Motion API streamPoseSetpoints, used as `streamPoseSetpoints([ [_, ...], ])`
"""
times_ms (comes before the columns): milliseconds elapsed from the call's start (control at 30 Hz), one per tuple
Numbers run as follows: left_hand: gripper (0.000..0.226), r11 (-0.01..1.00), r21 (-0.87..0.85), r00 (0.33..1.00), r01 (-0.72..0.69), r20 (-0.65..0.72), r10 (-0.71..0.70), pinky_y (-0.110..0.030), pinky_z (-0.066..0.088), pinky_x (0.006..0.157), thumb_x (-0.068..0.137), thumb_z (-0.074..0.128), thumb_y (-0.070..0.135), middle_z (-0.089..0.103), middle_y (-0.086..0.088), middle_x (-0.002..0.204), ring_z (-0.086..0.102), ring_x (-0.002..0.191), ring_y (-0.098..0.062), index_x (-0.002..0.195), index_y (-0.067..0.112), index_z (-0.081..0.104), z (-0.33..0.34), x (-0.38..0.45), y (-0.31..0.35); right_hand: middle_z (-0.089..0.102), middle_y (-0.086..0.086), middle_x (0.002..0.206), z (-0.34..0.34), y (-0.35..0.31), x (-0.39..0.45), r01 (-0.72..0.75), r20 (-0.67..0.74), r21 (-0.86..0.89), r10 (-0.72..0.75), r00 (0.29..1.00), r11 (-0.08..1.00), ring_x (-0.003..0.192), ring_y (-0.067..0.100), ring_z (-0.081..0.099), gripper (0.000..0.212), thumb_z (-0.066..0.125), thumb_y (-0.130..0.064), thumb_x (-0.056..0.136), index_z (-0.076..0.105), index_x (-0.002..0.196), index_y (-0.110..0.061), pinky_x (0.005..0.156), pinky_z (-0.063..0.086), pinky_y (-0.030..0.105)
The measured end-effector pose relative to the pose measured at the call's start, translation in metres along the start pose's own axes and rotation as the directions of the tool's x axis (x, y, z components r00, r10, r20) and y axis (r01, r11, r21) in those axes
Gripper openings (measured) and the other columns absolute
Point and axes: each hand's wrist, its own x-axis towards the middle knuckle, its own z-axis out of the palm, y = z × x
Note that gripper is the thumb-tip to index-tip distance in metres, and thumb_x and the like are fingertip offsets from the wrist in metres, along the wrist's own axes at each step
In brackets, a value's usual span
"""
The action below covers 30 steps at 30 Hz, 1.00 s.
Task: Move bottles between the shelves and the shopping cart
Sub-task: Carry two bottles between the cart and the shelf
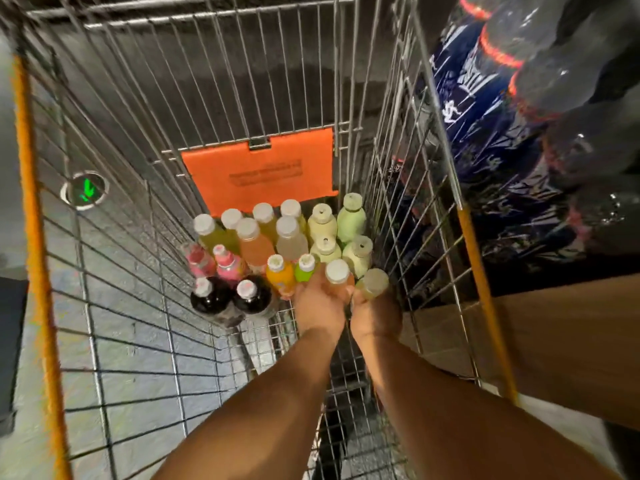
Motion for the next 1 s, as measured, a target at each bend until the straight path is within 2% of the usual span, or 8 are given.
streamPoseSetpoints([
  [133,0.056,1.000,-0.016,0.992,-0.007,0.129,0.009,-0.035,0.049,0.089,0.085,0.068,0.024,0.067,-0.007,0.120,0.061,0.111,-0.030,0.138,0.027,0.049,-0.014,-0.011,0.003,0.059,0.013,0.125,-0.004,0.002,-0.012,-0.038,0.015,0.031,0.038,0.999,0.999,0.097,0.020,0.056,0.051,0.061,-0.018,0.092,0.041,0.139,-0.013,0.062,0.038,0.012],
  [233,0.066,0.998,-0.064,0.977,-0.019,0.212,0.032,-0.027,0.047,0.092,0.084,0.073,0.025,0.066,0.003,0.126,0.060,0.116,-0.021,0.144,0.033,0.045,-0.032,-0.033,0.003,0.056,0.015,0.133,-0.021,-0.002,-0.038,-0.004,-0.010,0.038,0.004,1.000,0.999,0.113,0.027,0.057,0.065,0.069,-0.020,0.088,0.037,0.144,-0.012,0.085,0.047,0.025],
  [367,0.068,0.998,-0.014,0.963,-0.055,0.262,0.057,-0.023,0.046,0.091,0.086,0.073,0.030,0.063,0.005,0.131,0.062,0.116,-0.024,0.147,0.033,0.042,-0.071,-0.067,0.003,0.063,0.009,0.110,-0.052,-0.011,-0.088,0.058,-0.013,0.060,-0.057,0.998,0.997,0.092,0.022,0.062,0.043,0.068,-0.026,0.087,0.051,0.123,-0.010,0.077,0.049,0.030],
  [433,0.064,0.987,0.075,0.950,-0.145,0.291,0.117,-0.034,0.053,0.091,0.088,0.069,0.028,0.063,0.000,0.131,0.064,0.110,-0.028,0.146,0.033,0.042,-0.099,-0.083,0.005,0.065,0.000,0.099,-0.068,-0.018,-0.122,0.106,-0.032,0.056,-0.105,0.994,0.993,0.087,0.020,0.063,0.034,0.067,-0.035,0.083,0.057,0.112,-0.021,0.072,0.046,0.028],
  [500,0.057,0.960,0.123,0.932,-0.252,0.298,0.206,-0.032,0.052,0.084,0.088,0.067,0.026,0.064,-0.006,0.127,0.063,0.106,-0.026,0.141,0.029,0.048,-0.131,-0.097,0.009,0.060,-0.012,0.079,-0.086,-0.029,-0.162,0.155,-0.070,0.077,-0.150,0.986,0.985,0.070,0.012,0.061,0.015,0.064,-0.039,0.079,0.056,0.089,-0.032,0.062,0.044,0.025],
  [600,0.058,0.905,0.182,0.899,-0.384,0.299,0.321,-0.033,0.051,0.087,0.088,0.066,0.037,0.062,-0.006,0.128,0.061,0.110,-0.026,0.142,0.025,0.048,-0.188,-0.131,0.020,0.057,-0.006,0.083,-0.111,-0.046,-0.233,0.221,-0.173,0.057,-0.208,0.963,0.974,0.078,0.016,0.060,0.023,0.067,-0.028,0.080,0.059,0.100,-0.024,0.067,0.042,0.024],
  [767,0.061,0.766,0.171,0.760,-0.619,0.374,0.531,-0.037,0.052,0.091,0.086,0.069,0.040,0.062,-0.008,0.130,0.061,0.111,-0.029,0.142,0.026,0.047,-0.295,-0.230,0.030,0.062,0.011,0.120,-0.142,-0.064,-0.395,0.225,-0.373,0.073,-0.183,0.910,0.972,0.111,0.029,0.060,0.058,0.071,-0.045,0.080,0.052,0.126,-0.015,0.089,0.047,0.033],
  [1000,0.068,0.560,0.114,0.541,-0.821,0.468,0.699,-0.033,0.042,0.101,0.080,0.073,0.044,0.056,-0.006,0.139,0.052,0.127,-0.026,0.142,0.027,0.049,-0.391,-0.393,0.022,0.062,0.014,0.123,-0.173,-0.032,-0.604,0.136,-0.529,0.221,0.001,0.848,0.966,0.113,0.035,0.059,0.061,0.069,-0.052,0.080,0.051,0.126,-0.014,0.089,0.048,0.038],
])
